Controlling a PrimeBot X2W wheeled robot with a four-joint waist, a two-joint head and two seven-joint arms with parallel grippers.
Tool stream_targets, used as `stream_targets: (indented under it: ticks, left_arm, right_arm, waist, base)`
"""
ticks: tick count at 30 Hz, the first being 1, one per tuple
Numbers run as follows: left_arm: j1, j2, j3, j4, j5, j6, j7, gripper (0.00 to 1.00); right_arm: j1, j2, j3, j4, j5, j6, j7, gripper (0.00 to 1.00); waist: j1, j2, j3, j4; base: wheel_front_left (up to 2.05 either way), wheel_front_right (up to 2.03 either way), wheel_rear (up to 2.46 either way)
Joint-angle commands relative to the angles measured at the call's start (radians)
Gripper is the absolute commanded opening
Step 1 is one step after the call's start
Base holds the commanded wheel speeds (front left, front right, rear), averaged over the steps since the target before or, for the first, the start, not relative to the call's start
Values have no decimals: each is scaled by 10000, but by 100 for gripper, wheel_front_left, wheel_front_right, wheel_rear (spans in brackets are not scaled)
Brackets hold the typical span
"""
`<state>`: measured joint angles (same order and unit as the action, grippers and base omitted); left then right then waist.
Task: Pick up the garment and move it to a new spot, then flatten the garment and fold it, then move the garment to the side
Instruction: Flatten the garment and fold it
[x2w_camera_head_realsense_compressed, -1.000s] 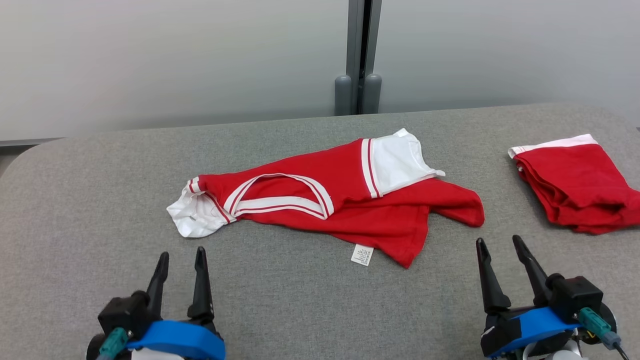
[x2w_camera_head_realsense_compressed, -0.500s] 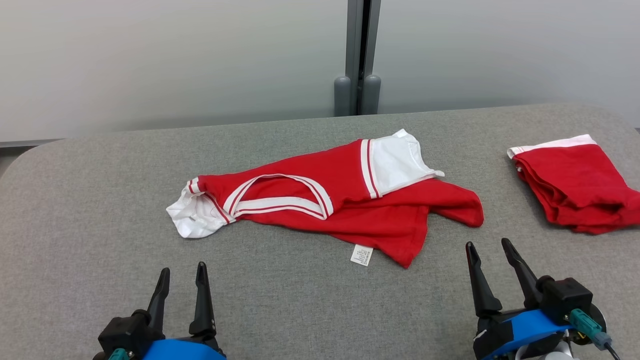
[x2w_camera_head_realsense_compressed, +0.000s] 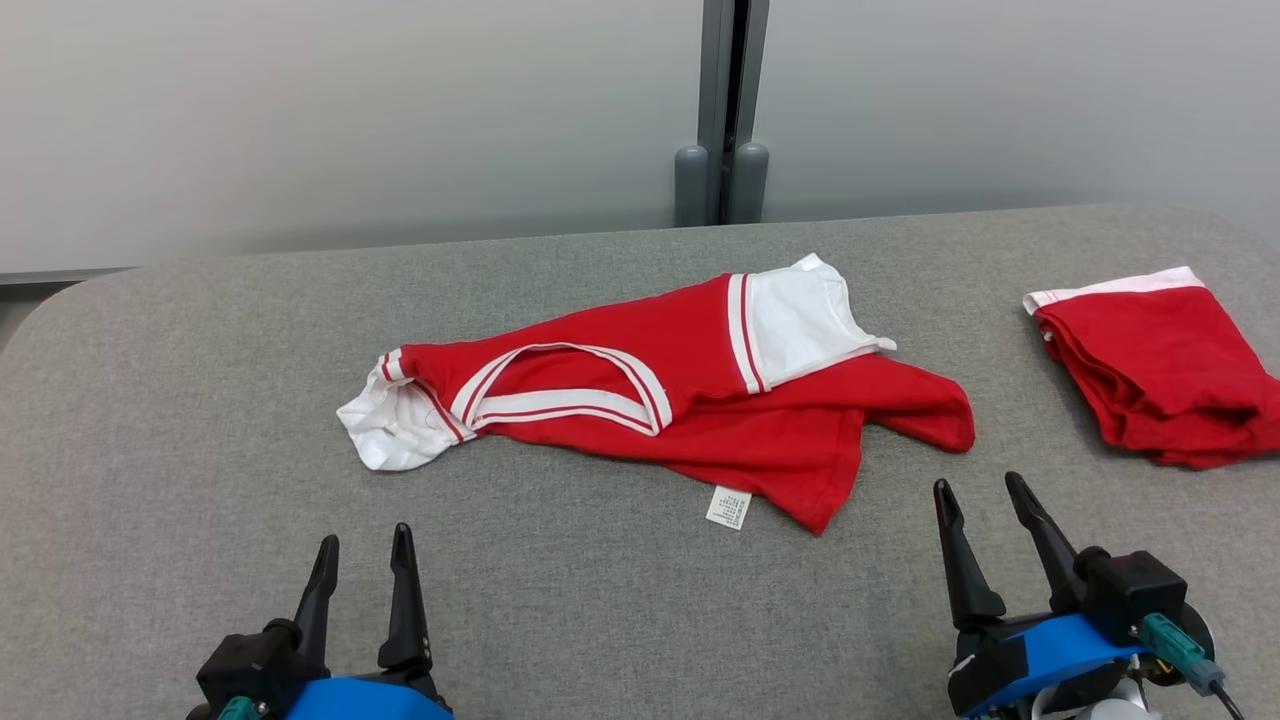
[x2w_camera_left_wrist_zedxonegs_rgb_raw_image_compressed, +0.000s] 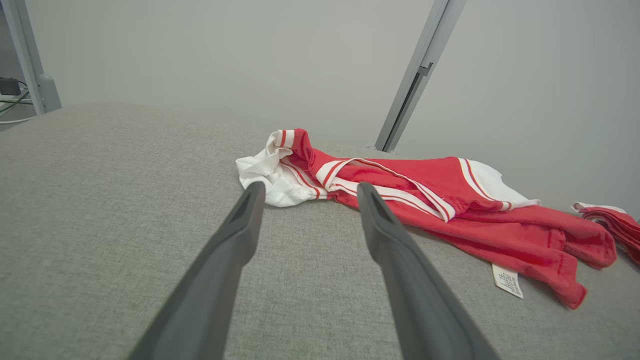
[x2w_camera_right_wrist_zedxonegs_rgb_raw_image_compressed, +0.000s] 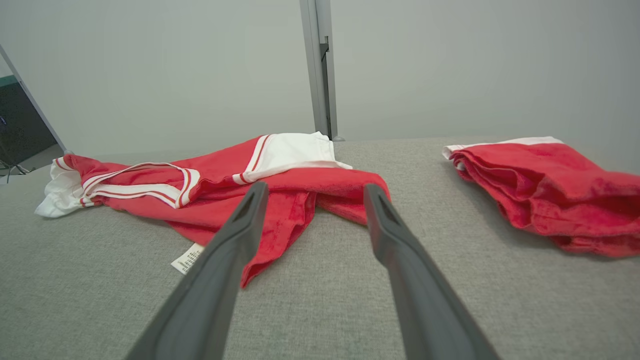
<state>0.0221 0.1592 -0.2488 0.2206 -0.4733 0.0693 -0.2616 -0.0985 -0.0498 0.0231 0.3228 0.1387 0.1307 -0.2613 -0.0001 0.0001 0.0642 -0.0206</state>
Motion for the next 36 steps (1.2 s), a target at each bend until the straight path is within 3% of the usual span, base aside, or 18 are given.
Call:
stream_targets:
  ticks: [1, 12, 20, 26, 36]
  left_arm:
    - [-95, -14, 21, 22, 43, -54, -49, 100]
    - [-248, -128, 45, 12, 182, -144, -49, 100]
    - [-554, -218, -21, -68, 456, -179, -49, 100]
    - [-862, -359, -87, -46, 644, -271, -49, 100]
    - [-1249, -604, 28, 56, 844, -487, -49, 100]
  right_arm:
    - [-74, -14, -30, 31, -63, 1, -55, 100]
    - [-415, -14, -181, 21, -355, 1, -23, 100]
    - [-2042, -13, -909, 159, -2191, 1, 696, 100]
    - [-3519, -307, -1329, 1518, -3711, 1, 1539, 100]
    - [-5240, -1035, -1012, 4242, -4579, 1, 2103, 100]
  waist:
    - [1, -1, 8, 6]
    - [1, -1, 212, 90]
    - [1, -1, 794, 314]
    - [1, -1, 1355, 756]
    - [1, -1, 2173, 1514]
  base:
    - [0, 0, 0]
    - [0, 0, 0]
    - [0, 0, 0]
    - [0, 0, 0]
    - [0, 0, 0]
